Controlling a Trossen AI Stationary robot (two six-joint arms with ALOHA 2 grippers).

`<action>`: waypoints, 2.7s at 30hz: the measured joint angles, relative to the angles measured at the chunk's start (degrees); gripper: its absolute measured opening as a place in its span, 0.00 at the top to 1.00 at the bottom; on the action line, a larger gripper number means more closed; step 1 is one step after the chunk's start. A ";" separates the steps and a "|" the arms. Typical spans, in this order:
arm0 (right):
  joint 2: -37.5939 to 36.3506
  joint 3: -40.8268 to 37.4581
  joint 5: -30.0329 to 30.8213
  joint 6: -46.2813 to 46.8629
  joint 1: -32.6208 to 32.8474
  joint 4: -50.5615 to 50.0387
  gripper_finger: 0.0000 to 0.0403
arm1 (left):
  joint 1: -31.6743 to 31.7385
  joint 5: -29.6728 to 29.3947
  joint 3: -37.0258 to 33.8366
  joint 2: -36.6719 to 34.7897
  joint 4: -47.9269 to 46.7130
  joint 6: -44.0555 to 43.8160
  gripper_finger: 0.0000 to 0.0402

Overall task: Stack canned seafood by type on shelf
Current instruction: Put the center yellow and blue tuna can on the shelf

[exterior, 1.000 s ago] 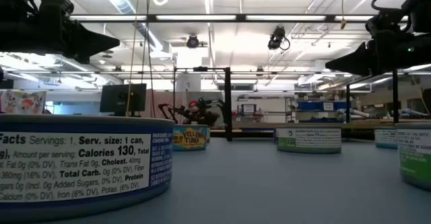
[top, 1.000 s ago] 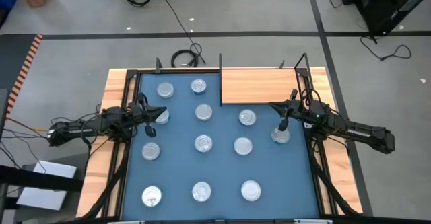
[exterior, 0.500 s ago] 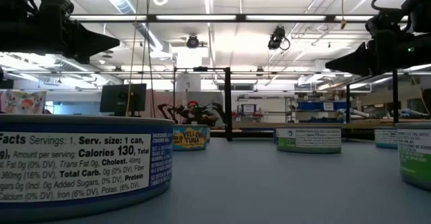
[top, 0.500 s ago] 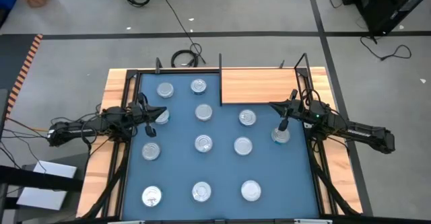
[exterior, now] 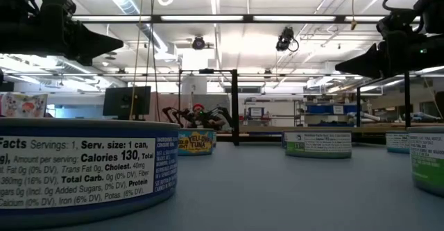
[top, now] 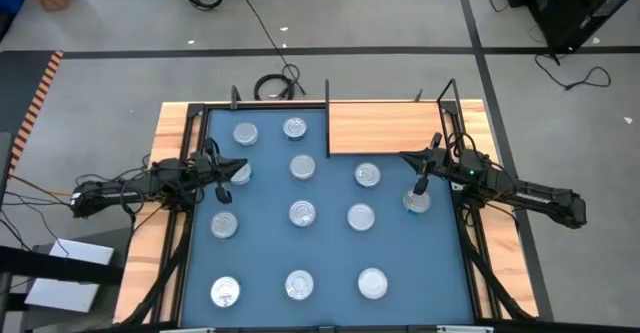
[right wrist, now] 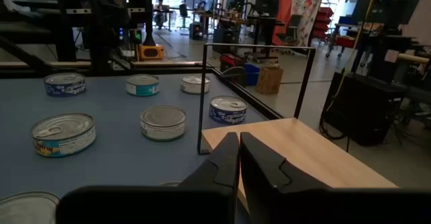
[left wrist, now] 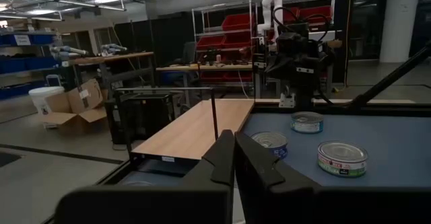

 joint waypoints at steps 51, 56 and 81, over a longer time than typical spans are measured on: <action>0.00 0.01 0.02 0.02 0.01 0.00 0.93 | -0.01 0.00 0.00 0.00 0.54 0.01 0.96; 0.00 0.00 0.01 0.02 0.02 0.00 0.93 | -0.01 0.00 0.01 0.00 0.50 0.01 0.96; -0.02 0.00 0.00 0.02 -0.14 13.31 0.93 | -0.02 0.00 0.02 0.00 -1.47 0.33 0.96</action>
